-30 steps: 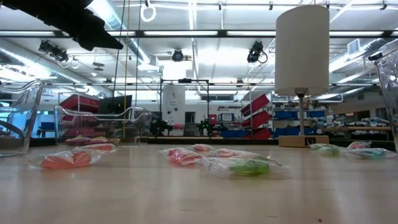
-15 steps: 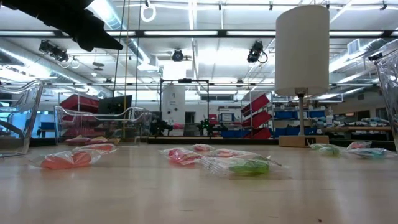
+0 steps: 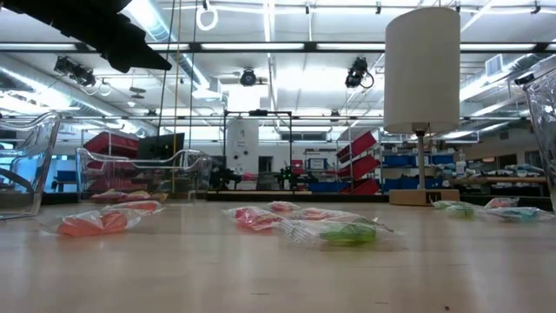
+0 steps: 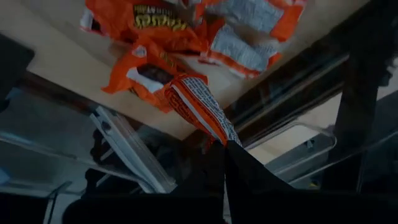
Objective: Sort candy
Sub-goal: Put the chocolate into the bottom right transparent bin, then put the orange gummy into the bottom left transparent bin
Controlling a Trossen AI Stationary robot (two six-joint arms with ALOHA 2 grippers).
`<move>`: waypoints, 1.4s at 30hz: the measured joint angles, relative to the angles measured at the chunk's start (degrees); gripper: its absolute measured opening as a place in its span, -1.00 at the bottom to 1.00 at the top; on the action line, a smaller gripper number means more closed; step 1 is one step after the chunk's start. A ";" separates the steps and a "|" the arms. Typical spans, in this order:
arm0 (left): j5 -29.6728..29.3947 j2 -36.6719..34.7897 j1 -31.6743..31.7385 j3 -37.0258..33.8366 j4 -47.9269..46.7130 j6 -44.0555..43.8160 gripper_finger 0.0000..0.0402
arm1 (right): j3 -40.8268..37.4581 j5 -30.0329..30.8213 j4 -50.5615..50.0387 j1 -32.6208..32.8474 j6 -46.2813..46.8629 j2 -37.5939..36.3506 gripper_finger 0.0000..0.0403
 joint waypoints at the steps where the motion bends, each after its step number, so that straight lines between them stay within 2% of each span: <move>1: -0.01 -0.01 0.00 0.00 0.00 0.00 -0.76 | 0.00 0.40 -0.01 0.00 -0.10 0.00 -1.00; 5: 0.01 0.01 0.00 0.00 -0.06 0.00 -0.76 | 0.00 2.12 0.77 0.01 -1.08 0.00 -0.98; 12: 0.01 0.01 0.00 0.00 -0.09 -0.02 -0.76 | 0.00 1.23 5.12 -0.54 -4.14 0.00 -0.85; 20: 0.00 0.01 0.00 0.00 -0.09 -0.02 -0.76 | 0.00 -0.58 2.89 -0.98 -4.11 0.00 -0.69; 27: 0.76 0.01 0.00 0.00 -0.09 0.02 -0.76 | 0.01 -0.49 0.32 -2.48 -4.59 -2.48 -0.67; 31: 7.77 0.00 0.00 0.00 0.02 0.06 -0.76 | 1.65 5.72 -1.64 -3.43 -4.59 -6.09 -0.68; 37: 25.51 0.01 -0.02 0.00 0.10 -1.14 -0.76 | 2.80 23.08 -2.90 -5.00 -4.85 -12.96 -0.68; 42: 33.32 0.01 -0.02 0.00 0.09 -5.56 -0.76 | 2.80 33.94 -4.80 -8.30 -11.48 -16.25 -0.68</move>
